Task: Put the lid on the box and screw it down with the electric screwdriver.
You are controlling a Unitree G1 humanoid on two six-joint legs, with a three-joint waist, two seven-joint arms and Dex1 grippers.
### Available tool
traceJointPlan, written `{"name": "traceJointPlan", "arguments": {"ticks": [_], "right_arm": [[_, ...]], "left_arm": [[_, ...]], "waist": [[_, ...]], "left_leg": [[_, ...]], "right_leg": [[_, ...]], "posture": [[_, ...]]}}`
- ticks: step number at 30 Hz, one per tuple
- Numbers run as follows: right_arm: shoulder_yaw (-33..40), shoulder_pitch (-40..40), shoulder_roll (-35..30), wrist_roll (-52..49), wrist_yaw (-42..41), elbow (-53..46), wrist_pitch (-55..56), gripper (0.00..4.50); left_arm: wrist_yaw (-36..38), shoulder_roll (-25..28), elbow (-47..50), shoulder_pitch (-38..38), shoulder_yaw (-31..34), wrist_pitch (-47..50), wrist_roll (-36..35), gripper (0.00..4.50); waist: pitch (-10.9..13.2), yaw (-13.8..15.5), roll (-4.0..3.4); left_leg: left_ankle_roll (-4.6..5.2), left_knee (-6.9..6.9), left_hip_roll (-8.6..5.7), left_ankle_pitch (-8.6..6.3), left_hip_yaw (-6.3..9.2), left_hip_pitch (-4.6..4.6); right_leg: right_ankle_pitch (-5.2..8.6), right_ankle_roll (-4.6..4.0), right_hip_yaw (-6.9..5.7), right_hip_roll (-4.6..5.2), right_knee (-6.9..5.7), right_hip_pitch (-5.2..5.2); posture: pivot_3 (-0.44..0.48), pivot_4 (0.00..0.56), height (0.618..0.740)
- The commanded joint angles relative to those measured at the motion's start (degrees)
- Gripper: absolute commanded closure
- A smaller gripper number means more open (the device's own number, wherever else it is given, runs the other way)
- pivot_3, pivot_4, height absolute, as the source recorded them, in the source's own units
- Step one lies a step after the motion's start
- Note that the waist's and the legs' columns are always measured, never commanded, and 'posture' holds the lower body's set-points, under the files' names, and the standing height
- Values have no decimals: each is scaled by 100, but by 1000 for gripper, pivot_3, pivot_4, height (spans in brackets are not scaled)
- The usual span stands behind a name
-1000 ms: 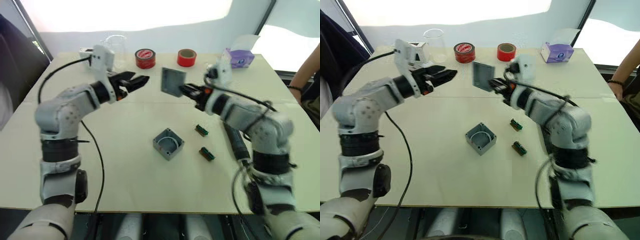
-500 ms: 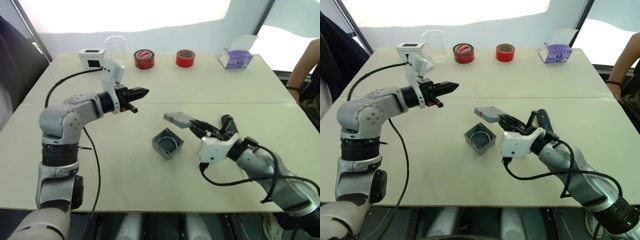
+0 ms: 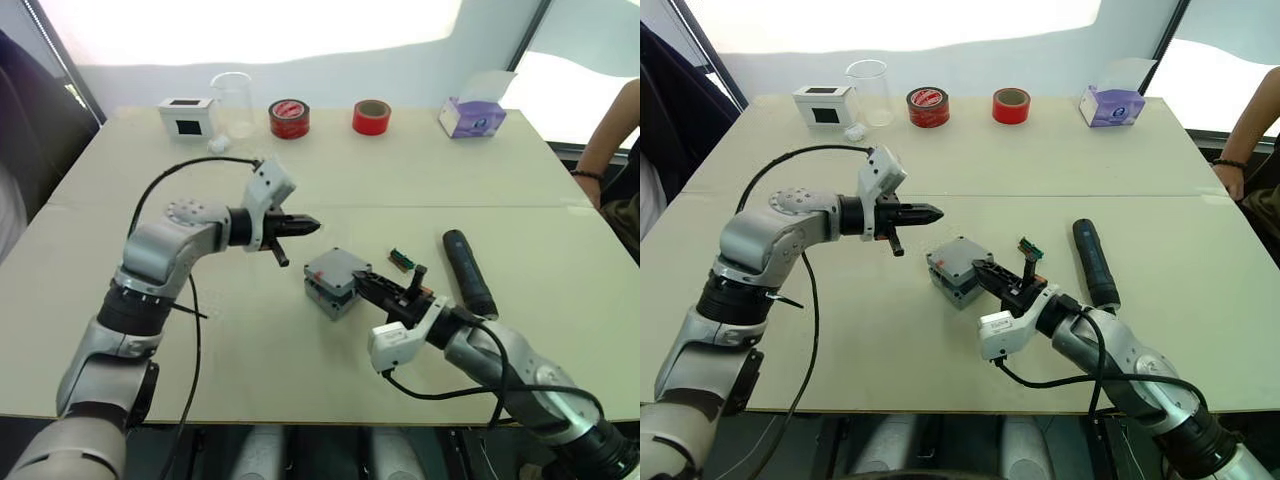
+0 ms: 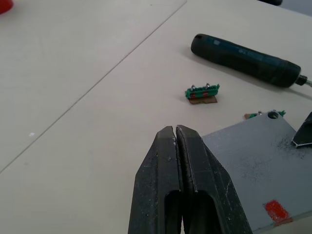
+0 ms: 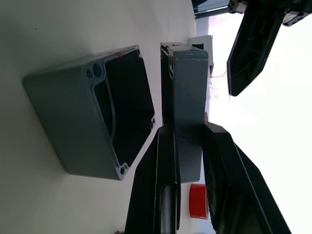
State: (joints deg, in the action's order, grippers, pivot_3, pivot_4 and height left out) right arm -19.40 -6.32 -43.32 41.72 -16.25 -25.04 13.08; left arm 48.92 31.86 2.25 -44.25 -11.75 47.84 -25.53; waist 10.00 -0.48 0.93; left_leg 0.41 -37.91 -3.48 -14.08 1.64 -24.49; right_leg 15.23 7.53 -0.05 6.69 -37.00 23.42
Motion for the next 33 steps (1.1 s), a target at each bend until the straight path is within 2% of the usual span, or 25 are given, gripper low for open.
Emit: {"name": "traceJointPlan", "arguments": {"ticks": [1, 19, 33], "right_arm": [[155, -46, 99, 132, -23, -27, 141, 4372], [268, 101, 369, 398, -330, 147, 198, 4372], [182, 194, 446, 463, -486, 200, 327, 4372]], "left_arm": [[161, 134, 145, -18, -44, -221, 179, 4462], [314, 15, 347, 106, -201, -326, 458, 4462], [521, 53, 493, 206, -746, -591, 884, 4462]], "waist": [[0, 0, 0], [0, 1, 0], [-2, -1, -1]], "left_leg": [[0, 0, 0, 0, 0, 0], [0, -2, 0, 0, 1, 3], [1, -4, 0, 0, 1, 7]], "right_leg": [[0, 0, 0, 0, 0, 0], [0, 0, -1, -1, -3, -5], [0, 0, -1, -1, -4, -9]], "posture": [[0, 150, 740], [0, 150, 740], [0, 150, 740]]}}
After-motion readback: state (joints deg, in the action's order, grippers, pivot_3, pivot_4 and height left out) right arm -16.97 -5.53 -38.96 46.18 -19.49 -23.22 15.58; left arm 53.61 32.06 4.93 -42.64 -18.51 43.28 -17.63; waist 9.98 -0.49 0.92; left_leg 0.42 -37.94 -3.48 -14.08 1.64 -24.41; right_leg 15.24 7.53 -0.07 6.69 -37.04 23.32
